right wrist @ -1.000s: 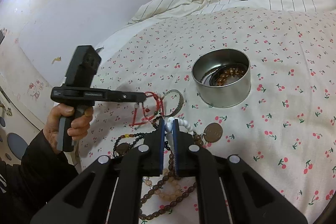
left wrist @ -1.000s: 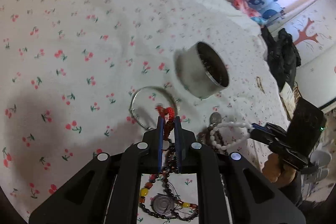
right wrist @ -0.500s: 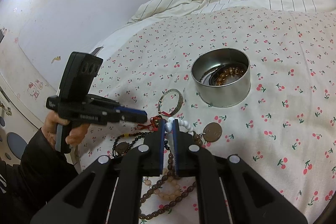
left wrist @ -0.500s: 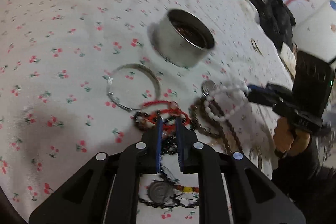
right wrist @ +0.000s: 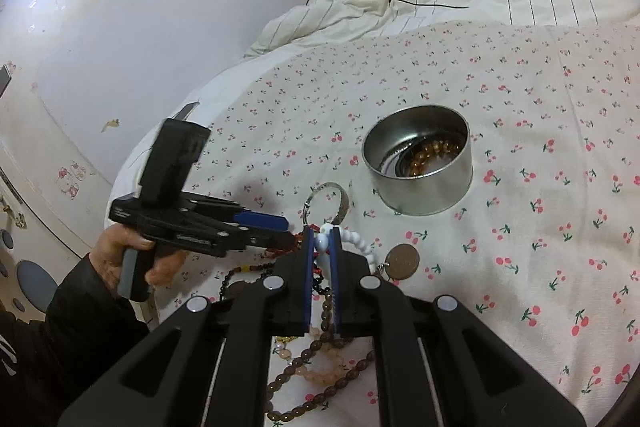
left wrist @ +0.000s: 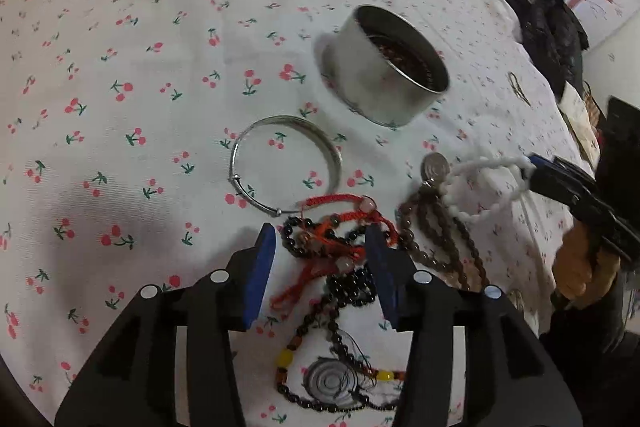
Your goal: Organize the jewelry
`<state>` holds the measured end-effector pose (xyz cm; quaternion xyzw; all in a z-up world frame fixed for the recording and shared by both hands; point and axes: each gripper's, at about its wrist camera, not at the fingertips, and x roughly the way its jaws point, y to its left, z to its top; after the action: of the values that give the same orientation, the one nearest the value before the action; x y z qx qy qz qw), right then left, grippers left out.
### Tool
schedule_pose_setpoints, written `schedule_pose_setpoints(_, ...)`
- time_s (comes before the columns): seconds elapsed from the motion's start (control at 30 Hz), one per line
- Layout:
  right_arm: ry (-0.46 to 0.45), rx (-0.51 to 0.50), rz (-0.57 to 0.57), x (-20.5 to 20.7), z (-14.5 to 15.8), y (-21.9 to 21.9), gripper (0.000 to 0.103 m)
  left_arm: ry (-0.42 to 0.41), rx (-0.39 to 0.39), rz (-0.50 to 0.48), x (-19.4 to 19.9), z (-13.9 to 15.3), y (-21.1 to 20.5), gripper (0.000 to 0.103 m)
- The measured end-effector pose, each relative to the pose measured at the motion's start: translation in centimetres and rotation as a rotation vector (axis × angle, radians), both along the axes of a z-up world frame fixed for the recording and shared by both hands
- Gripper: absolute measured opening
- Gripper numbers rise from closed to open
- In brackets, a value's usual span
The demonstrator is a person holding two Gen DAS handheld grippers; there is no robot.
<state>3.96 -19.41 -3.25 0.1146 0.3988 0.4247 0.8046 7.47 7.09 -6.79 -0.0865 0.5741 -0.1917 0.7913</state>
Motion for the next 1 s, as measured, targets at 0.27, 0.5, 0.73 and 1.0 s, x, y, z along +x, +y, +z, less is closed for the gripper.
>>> schedule_pose_setpoints(0.27,0.005,0.002,-0.006,0.1,0.0,-0.2,0.009,-0.07,-0.153,0.045,0.1,2.2,0.6,0.0)
schedule_pose_setpoints(0.5,0.009,0.001,-0.005,0.1,-0.1,-0.2,0.009,0.035,-0.083,0.022,-0.1,0.5,0.3,0.039)
schedule_pose_setpoints(0.73,0.011,-0.001,0.003,0.1,-0.1,0.0,0.009,0.073,-0.15,0.052,0.3,0.0,-0.1,0.071)
schedule_pose_setpoints(1.0,0.011,0.0,0.005,0.1,-0.1,0.2,0.009,0.068,-0.155,-0.007,0.0,-0.2,-2.0,0.013)
